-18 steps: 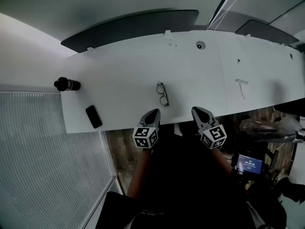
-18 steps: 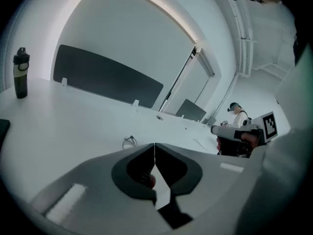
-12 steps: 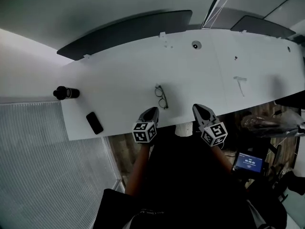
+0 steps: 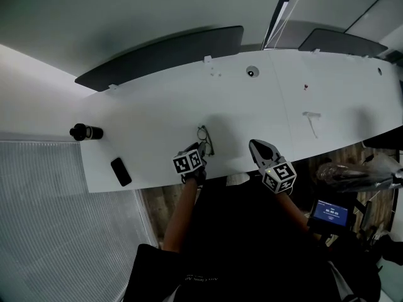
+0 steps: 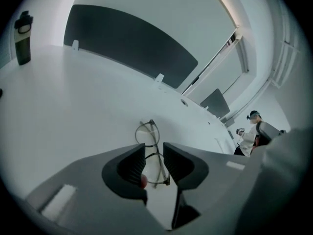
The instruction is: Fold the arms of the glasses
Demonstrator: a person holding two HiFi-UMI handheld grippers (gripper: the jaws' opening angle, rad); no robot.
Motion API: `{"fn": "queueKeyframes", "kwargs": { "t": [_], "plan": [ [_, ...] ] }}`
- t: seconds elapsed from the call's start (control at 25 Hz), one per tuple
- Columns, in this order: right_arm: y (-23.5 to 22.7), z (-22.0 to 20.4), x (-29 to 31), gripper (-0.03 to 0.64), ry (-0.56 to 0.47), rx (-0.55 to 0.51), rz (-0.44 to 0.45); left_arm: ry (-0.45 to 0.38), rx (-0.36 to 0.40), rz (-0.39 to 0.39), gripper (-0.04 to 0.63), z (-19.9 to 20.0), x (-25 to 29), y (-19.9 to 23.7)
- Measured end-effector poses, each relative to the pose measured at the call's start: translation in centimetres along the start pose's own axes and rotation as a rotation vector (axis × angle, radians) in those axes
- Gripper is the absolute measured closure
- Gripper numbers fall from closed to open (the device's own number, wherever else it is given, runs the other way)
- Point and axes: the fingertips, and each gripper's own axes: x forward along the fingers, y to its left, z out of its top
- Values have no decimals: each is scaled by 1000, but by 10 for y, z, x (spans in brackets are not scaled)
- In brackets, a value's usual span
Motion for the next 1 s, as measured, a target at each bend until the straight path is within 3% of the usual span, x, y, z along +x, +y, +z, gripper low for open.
{"fn": "queueKeyframes", "kwargs": {
  "t": [0.12,0.44,0.68,1.0],
  "plan": [
    [-8,5,0,617,-8,1,-2,34,-43,-4,448,-1,13,-2],
    [-32,-1,-4,617,-25,20,-62,101,5,36,434,-2,45,4],
    [-36,2,-2,617,-35,33,-78,122,64,99,490,1,47,10],
    [-27,11,9,617,-39,34,-58,119,75,48,541,6,38,-2]
  ]
}}
